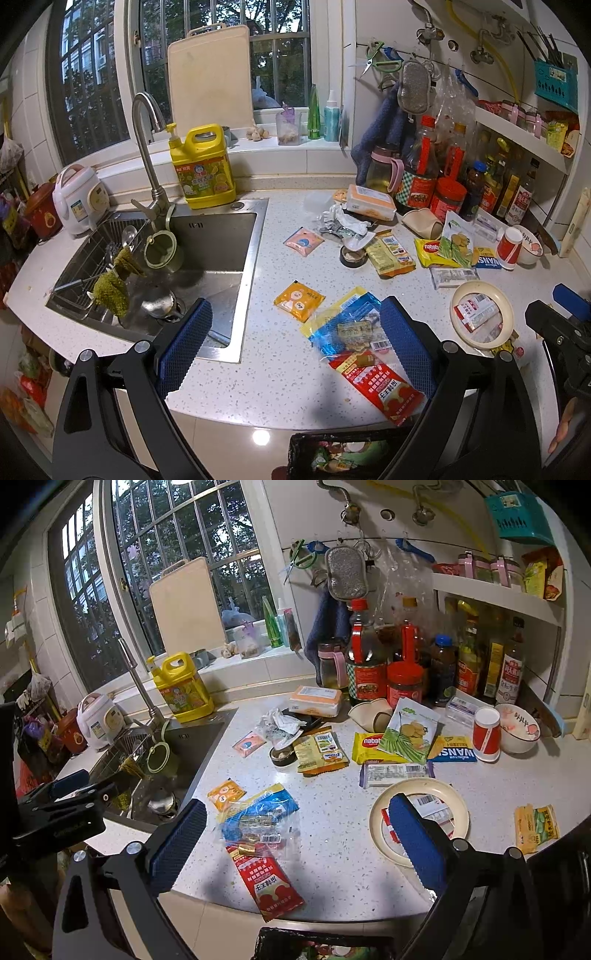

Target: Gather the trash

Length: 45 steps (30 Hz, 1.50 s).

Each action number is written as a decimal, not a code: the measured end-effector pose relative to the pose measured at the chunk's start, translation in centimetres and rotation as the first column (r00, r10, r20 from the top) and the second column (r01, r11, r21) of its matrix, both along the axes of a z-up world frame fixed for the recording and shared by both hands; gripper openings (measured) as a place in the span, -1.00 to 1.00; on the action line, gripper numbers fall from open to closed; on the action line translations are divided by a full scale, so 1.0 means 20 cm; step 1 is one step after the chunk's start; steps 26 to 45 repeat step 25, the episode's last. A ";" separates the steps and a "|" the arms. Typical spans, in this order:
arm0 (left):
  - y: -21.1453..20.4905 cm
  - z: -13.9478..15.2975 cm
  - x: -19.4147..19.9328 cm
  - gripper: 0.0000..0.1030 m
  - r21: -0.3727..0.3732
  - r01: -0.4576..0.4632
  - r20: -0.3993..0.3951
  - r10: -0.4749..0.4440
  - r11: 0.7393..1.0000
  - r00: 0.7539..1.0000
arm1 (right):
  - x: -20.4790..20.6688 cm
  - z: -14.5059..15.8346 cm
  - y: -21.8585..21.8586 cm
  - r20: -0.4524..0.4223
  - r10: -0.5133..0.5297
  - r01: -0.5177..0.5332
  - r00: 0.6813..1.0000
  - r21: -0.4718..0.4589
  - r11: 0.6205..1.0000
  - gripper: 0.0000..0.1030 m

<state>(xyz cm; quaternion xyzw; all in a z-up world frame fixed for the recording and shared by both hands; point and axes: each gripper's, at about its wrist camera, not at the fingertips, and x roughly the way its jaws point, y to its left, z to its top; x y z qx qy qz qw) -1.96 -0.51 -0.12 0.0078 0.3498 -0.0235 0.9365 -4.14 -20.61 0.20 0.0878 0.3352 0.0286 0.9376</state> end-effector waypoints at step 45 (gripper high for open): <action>0.02 -0.01 0.01 0.74 -0.011 0.030 -0.002 -0.030 0.999 1.000 | 0.00 -0.01 0.00 -0.011 -0.009 0.009 1.000 0.007 1.000 0.90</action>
